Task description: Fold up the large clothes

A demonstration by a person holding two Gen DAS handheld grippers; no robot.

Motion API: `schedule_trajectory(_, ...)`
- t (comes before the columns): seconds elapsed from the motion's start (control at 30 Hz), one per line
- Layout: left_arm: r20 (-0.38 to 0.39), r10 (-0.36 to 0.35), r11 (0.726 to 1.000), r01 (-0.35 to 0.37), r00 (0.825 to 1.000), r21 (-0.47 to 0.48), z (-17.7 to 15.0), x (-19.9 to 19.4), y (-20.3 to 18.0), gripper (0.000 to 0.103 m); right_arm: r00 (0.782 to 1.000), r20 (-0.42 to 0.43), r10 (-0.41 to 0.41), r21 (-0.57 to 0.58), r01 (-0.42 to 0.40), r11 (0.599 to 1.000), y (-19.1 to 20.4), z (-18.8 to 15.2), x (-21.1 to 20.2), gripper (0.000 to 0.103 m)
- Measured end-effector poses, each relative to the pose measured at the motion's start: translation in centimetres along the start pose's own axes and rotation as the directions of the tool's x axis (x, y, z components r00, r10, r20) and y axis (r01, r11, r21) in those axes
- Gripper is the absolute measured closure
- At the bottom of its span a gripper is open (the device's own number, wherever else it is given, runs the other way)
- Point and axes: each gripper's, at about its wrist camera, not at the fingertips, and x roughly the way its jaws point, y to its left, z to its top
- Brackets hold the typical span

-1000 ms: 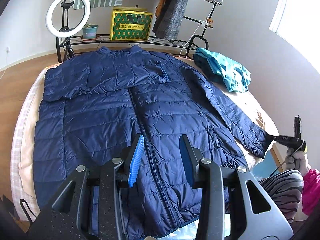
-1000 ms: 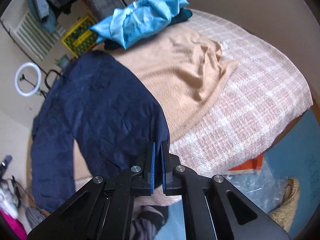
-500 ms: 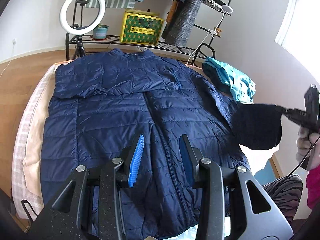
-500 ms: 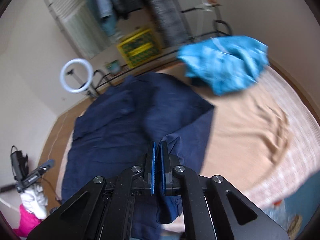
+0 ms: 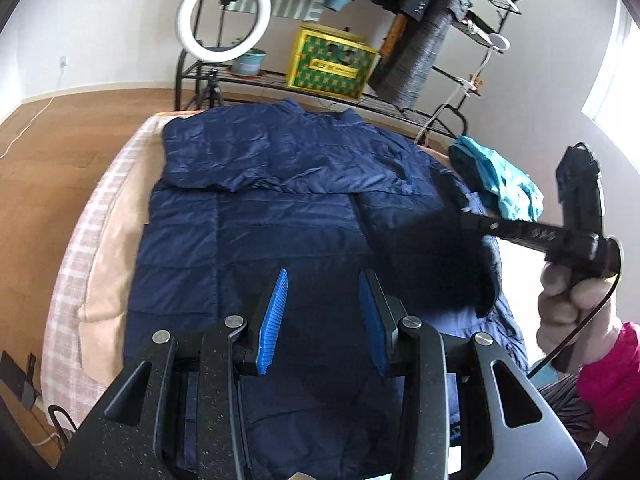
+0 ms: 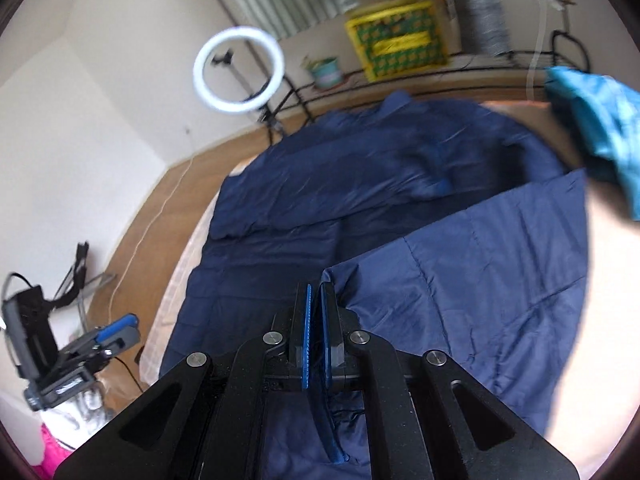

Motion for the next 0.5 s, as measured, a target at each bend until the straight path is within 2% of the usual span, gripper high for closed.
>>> schedule_trajectory(0.13, -0.005, 0.016, 1.000, -0.016, 1.000, -0.017, 0.1, 0.2, 1.0, 0.066, 1.000, -0.015, 0.017, -0.014, -0.017, 1.000, 0.7, -0.4, 2.9, 0.099)
schedule_trajectory(0.3, -0.014, -0.001, 1.000, 0.001, 1.000, -0.007, 0.3, 0.8, 0.6, 0.066, 0.999, -0.045, 0.008, -0.045, -0.010, 0.999, 0.9, -1.1, 4.1, 0.095)
schedule_trajectory(0.37, -0.026, -0.012, 1.000, 0.012, 1.000, 0.003, 0.4, 1.3, -0.2, 0.066, 0.997, -0.061, 0.036, -0.030, -0.038, 0.999, 0.6, -0.8, 3.8, 0.087)
schedule_trajectory(0.43, -0.041, -0.034, 0.999, 0.035, 0.999, 0.017, 0.4, 2.0, -1.4, 0.066, 0.998, -0.039, 0.056, -0.003, -0.056, 0.998, 0.2, -0.6, 2.3, 0.081)
schedule_trajectory(0.5, -0.066, -0.066, 0.997, 0.068, 0.996, 0.030, 0.5, 2.9, -2.8, 0.066, 0.998, -0.015, 0.062, 0.006, -0.062, 0.998, -0.1, -0.3, 0.5, 0.080)
